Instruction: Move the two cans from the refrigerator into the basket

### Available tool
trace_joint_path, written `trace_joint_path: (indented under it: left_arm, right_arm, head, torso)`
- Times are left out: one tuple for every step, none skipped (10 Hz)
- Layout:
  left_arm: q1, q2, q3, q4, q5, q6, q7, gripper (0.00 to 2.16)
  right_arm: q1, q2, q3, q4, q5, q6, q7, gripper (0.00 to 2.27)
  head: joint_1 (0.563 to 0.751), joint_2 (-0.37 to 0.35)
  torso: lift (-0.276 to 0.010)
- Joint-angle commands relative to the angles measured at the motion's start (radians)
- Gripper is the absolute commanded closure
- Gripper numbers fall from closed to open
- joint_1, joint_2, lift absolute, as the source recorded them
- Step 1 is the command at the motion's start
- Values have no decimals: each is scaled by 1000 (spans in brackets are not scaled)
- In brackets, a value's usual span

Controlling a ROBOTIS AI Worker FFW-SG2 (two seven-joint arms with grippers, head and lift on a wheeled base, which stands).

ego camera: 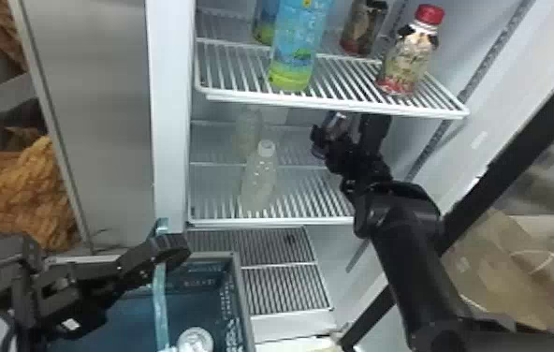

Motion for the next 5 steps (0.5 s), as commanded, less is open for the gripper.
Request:
trace_joint_path:
  left_arm:
    - [4, 0, -2, 0, 5, 0, 0, 1199]
    - [4, 2, -2, 0, 5, 0, -2, 1199]
    - [8, 3, -2, 0, 9, 0, -2, 1199]
    - [11, 5, -2, 0, 11, 0, -3, 1199]
    - [13, 5, 0, 0, 13, 0, -5, 1199]
  right_arm:
    - [29, 2, -2, -54, 5, 7, 0, 1273]
    - [59, 3, -6, -105, 5, 27, 0, 1273]
    - [81, 5, -6, -152, 5, 54, -3, 1273]
    - [105, 8, -8, -189, 5, 69, -5, 1273]
    - [135, 10, -10, -238, 3, 81, -5, 1273]
  head:
    - [686, -293]
    - [685, -293]
    - [686, -294]
    - [687, -294]
    - [691, -295]
  torso:
    - [-218]
    - [-218]
    - [-218]
    - [-218]
    - [-218]
